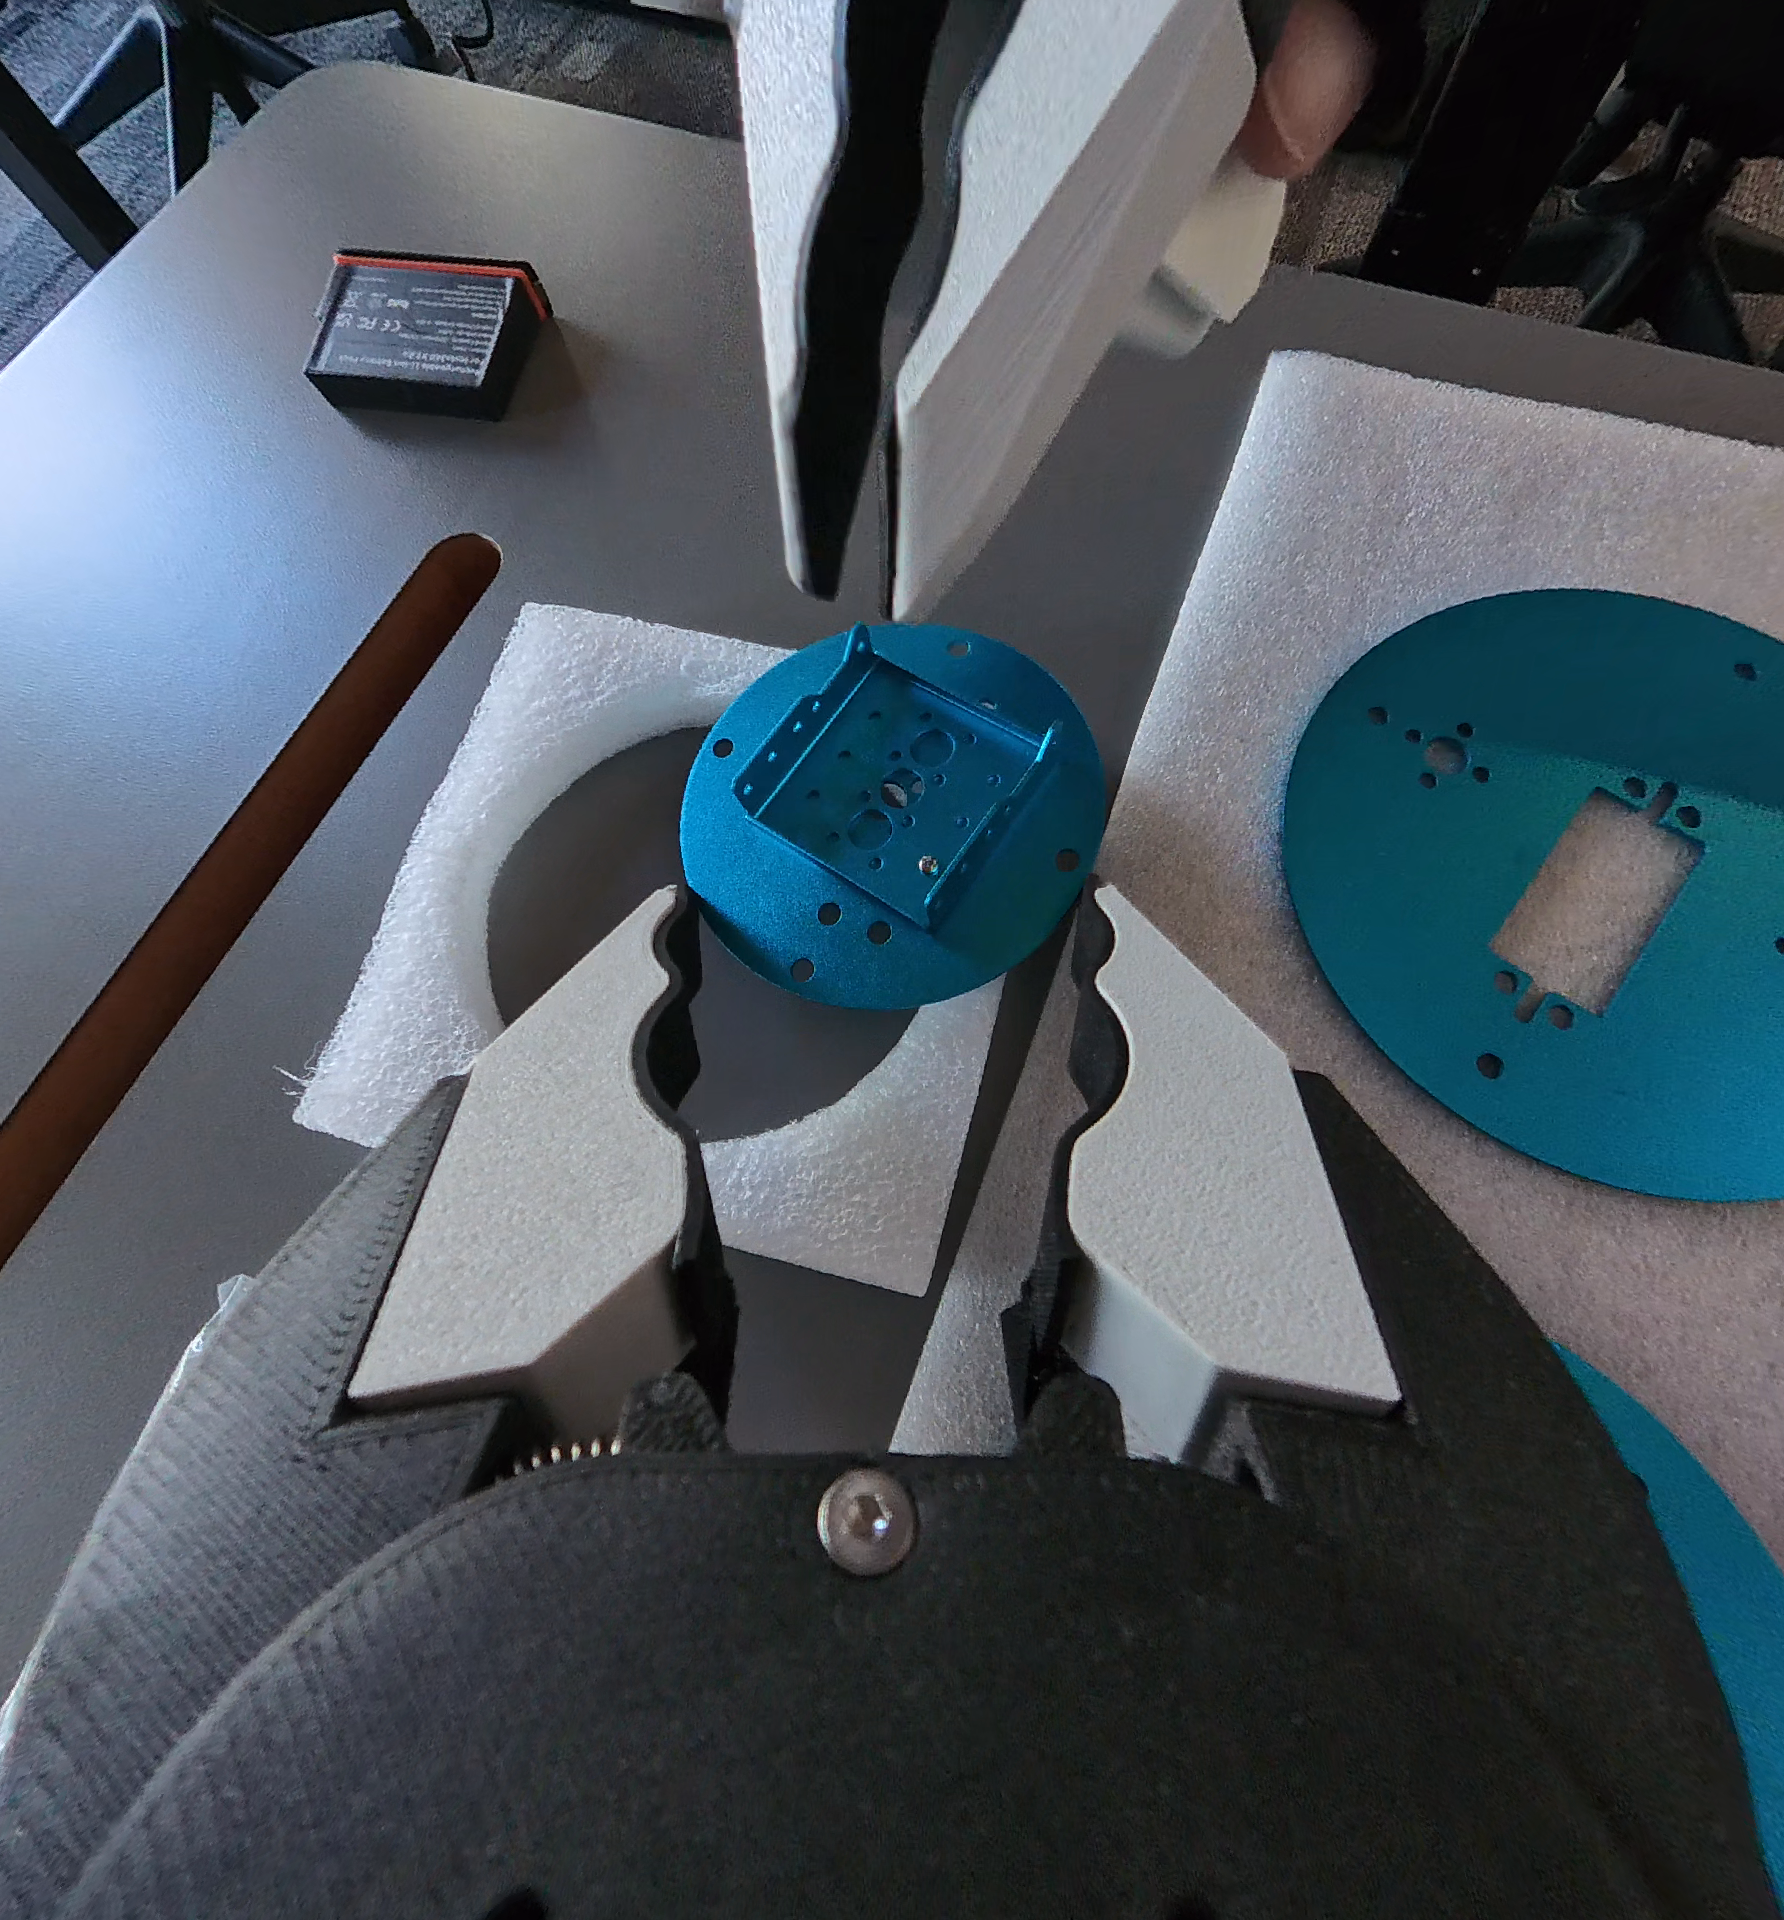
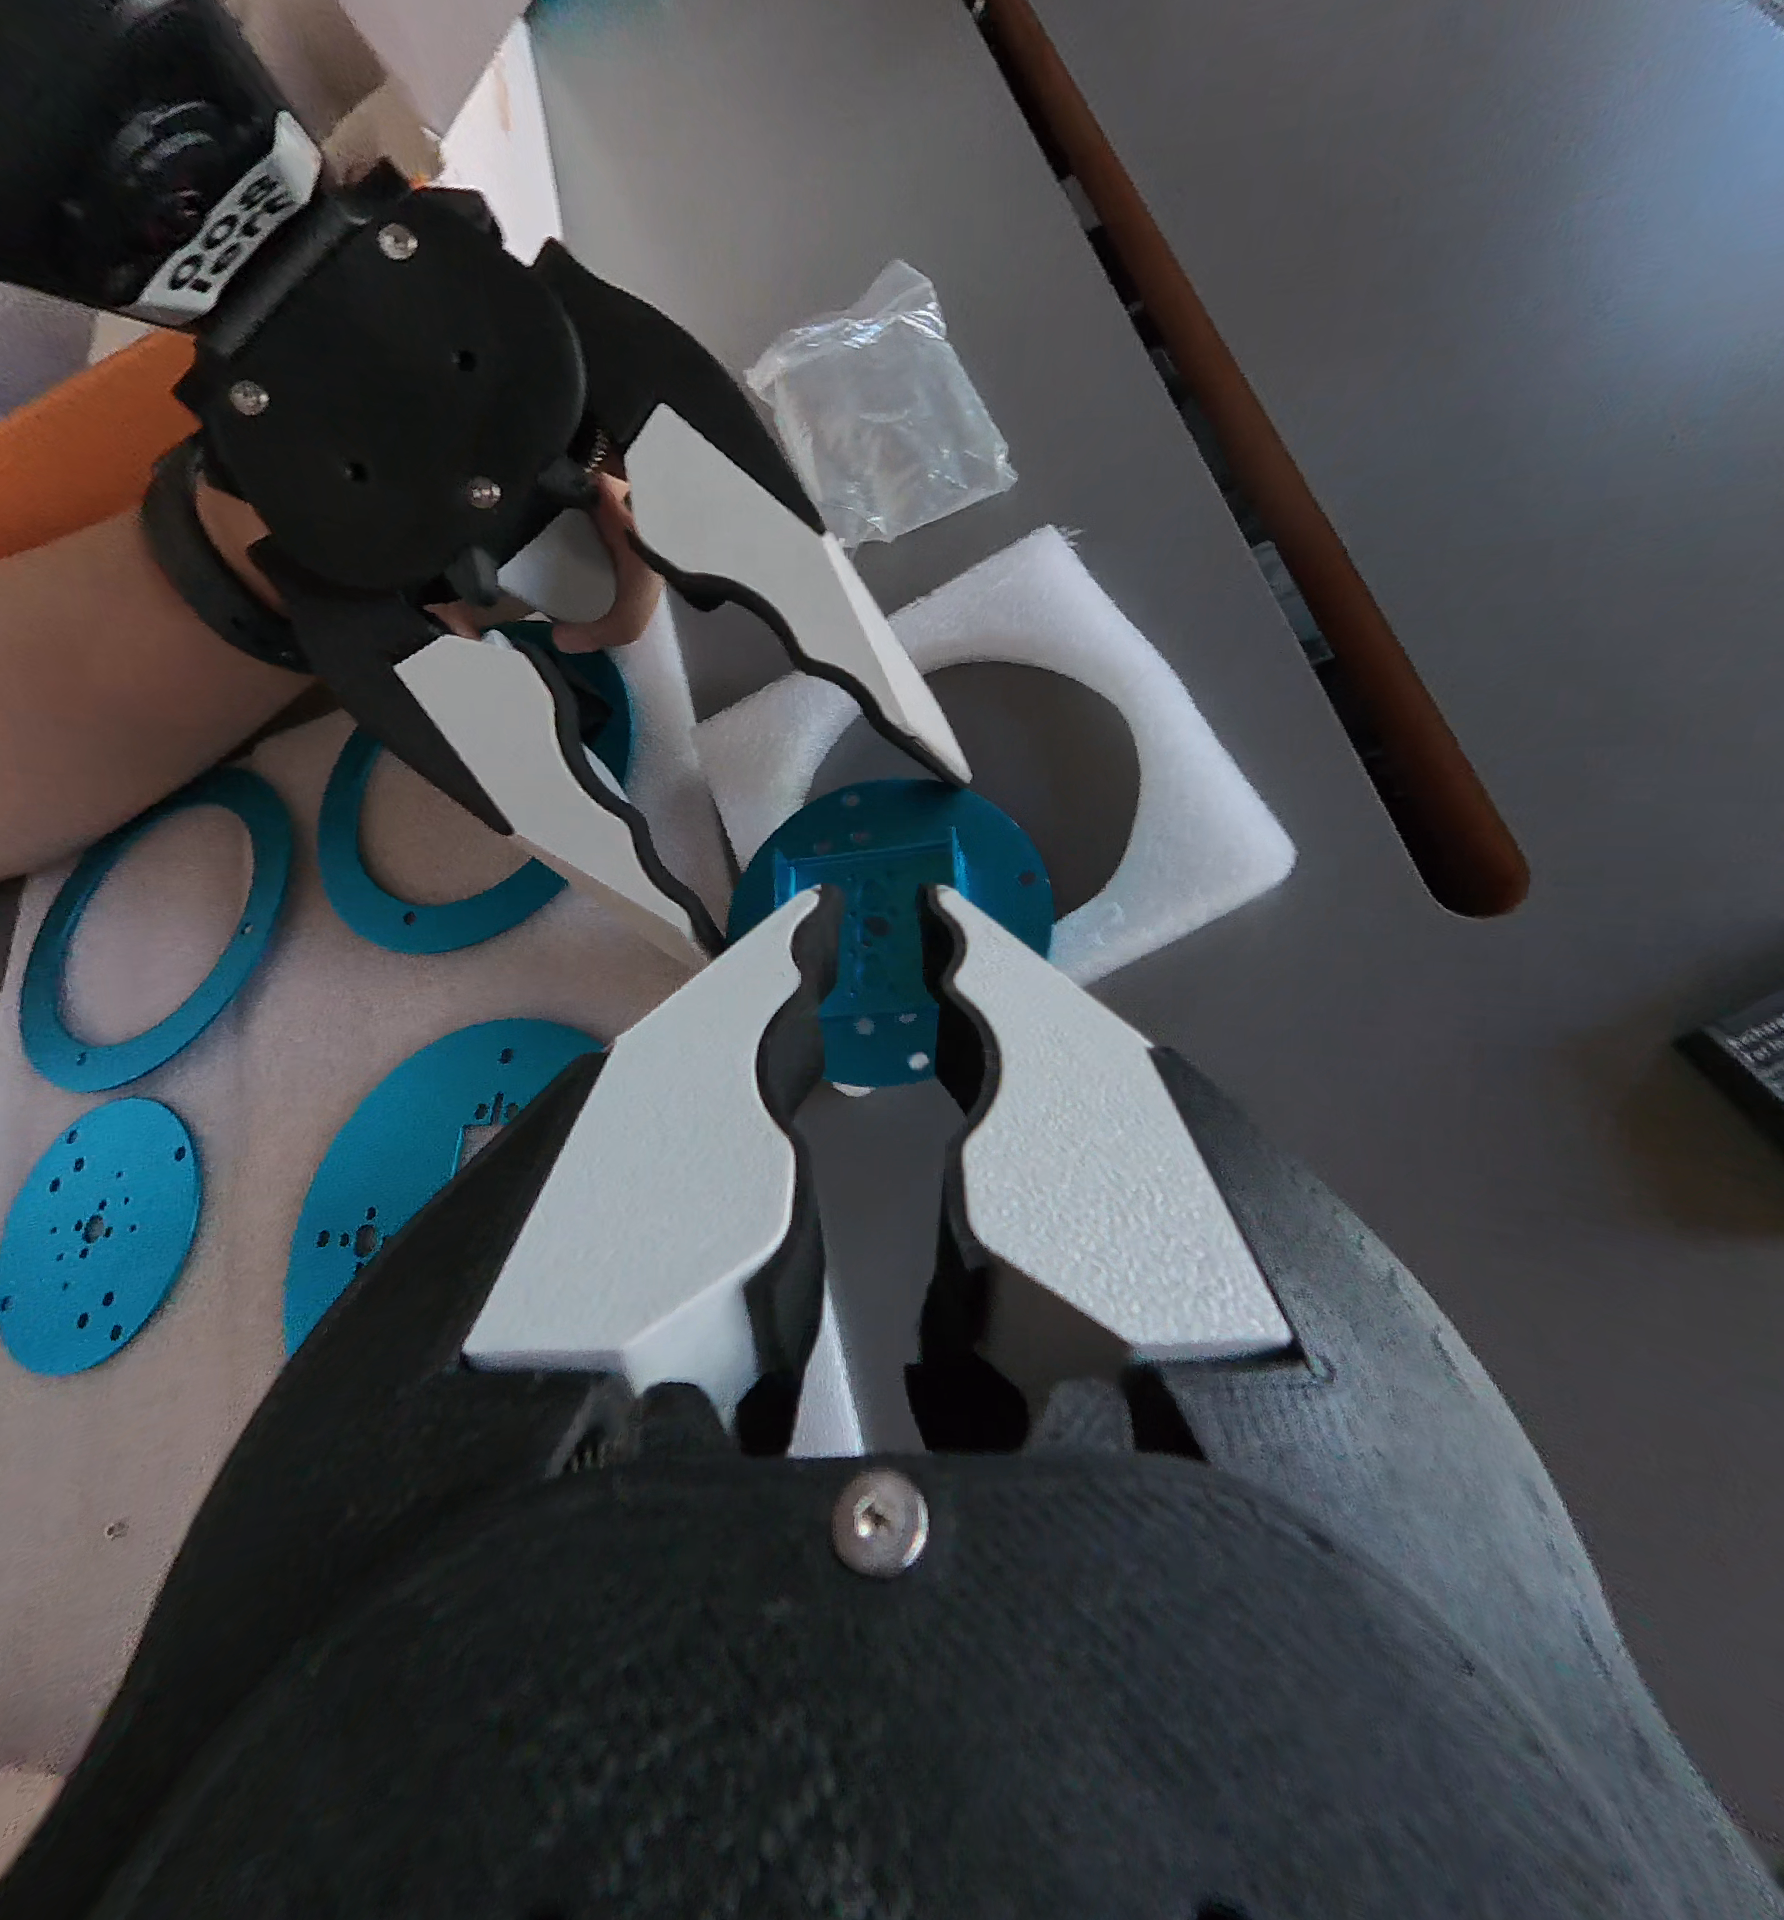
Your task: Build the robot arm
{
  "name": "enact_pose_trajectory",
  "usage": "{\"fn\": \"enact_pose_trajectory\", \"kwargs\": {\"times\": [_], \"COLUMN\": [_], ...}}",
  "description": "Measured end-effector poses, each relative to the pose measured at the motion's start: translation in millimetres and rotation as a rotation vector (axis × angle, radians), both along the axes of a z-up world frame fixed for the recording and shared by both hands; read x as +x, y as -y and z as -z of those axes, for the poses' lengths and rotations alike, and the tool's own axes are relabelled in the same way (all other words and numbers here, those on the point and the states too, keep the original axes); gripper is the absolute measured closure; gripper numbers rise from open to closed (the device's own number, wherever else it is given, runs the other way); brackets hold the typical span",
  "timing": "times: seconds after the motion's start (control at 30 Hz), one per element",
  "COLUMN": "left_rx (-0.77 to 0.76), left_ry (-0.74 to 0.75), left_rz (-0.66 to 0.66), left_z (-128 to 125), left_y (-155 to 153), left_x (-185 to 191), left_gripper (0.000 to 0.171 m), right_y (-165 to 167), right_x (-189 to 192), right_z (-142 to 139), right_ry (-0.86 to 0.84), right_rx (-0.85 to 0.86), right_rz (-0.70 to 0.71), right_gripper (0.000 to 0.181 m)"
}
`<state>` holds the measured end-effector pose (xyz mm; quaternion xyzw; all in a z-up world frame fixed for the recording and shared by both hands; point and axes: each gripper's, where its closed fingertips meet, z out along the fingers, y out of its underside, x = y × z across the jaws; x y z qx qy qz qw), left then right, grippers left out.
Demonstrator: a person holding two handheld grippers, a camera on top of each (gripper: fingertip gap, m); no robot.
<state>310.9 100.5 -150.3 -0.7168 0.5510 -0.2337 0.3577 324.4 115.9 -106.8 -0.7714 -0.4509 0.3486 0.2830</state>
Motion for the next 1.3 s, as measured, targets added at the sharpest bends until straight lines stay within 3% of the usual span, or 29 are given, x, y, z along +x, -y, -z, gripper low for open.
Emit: {"fn": "enact_pose_trajectory", "kwargs": {"times": [0.13,0.93,1.2,1.3], "left_rx": [0.005,0.036,0.031,0.035], "left_ry": [-0.007,0.014,0.024,0.015], "left_rz": [-0.002,-0.008,-0.008,-0.003], "left_z": [0.9,-4.1,-5.4,-4.3], "left_y": [-0.4,-2.3,-2.2,-1.4], "left_x": [-0.2,-1.4,-1.6,-1.4], "left_gripper": [0.100,0.101,0.101,0.101], "right_y": [11.7,14.8,13.8,5.5], "right_x": [-12.0,-27.5,-26.0,-21.9], "right_z": [1.8,28.9,27.4,8.1], "right_ry": [-0.042,0.008,0.030,-0.003], "right_rx": [-0.014,-0.020,0.000,0.059], "right_rz": [-0.083,-0.155,-0.152,-0.101], "right_gripper": [0.181,0.181,0.181,0.181]}}
